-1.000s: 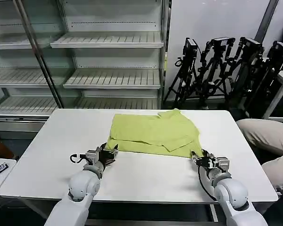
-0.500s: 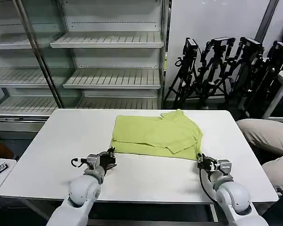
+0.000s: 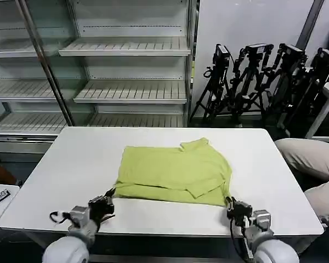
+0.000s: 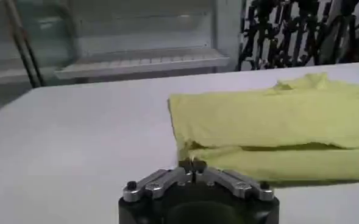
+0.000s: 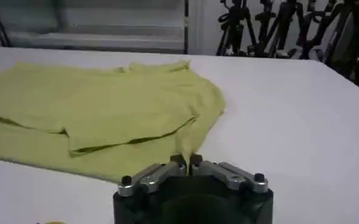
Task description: Fold and organize the clothes.
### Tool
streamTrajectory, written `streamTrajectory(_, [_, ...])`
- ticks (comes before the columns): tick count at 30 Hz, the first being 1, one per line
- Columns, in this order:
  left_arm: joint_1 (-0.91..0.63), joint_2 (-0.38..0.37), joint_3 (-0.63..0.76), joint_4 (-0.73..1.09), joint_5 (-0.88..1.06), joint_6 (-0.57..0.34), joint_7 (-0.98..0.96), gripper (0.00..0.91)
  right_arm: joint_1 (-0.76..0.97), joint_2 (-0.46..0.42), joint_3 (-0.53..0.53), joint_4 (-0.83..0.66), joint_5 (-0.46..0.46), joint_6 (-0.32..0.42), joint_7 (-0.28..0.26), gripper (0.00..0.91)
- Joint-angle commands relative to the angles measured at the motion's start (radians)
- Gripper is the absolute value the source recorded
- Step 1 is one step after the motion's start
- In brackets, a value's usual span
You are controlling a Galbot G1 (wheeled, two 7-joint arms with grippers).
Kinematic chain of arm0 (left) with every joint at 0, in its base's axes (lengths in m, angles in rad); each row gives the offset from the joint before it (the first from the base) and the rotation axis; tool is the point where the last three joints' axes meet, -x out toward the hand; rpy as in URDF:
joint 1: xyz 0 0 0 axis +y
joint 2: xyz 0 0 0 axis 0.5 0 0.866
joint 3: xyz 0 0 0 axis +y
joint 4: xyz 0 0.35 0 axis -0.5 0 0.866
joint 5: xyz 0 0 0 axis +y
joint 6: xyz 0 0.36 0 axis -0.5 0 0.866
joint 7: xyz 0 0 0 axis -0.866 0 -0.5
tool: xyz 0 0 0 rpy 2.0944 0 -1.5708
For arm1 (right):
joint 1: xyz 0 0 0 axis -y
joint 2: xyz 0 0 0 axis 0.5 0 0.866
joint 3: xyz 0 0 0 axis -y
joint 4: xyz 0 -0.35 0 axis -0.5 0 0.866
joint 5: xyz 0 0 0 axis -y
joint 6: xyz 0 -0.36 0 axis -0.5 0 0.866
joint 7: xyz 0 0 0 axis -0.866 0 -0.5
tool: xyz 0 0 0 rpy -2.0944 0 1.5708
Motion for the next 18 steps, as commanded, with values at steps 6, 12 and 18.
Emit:
streamTrajectory(6, [0.196, 0.025, -0.086, -0.141, 0.04, -0.001, 0.022, 0.01, -0.183, 0.004, 0.003, 0.135, -0.117, 0.03, 0.01, 0.222])
streamTrajectory(12, [0.118, 0.018, -0.068, -0.137, 0.037, -0.004, 0.003, 0.907, -0.089, -0.024, 0.085, 0.093, -0.128, 0.04, -0.009, 0.907])
streamTrajectory(18, [-0.084, 0.013, -0.004, -0.098, 0.028, -0.027, 0.015, 0.907, 0.143, -0.043, 0.084, 0.097, -0.052, -0.011, -0.041, 0.907])
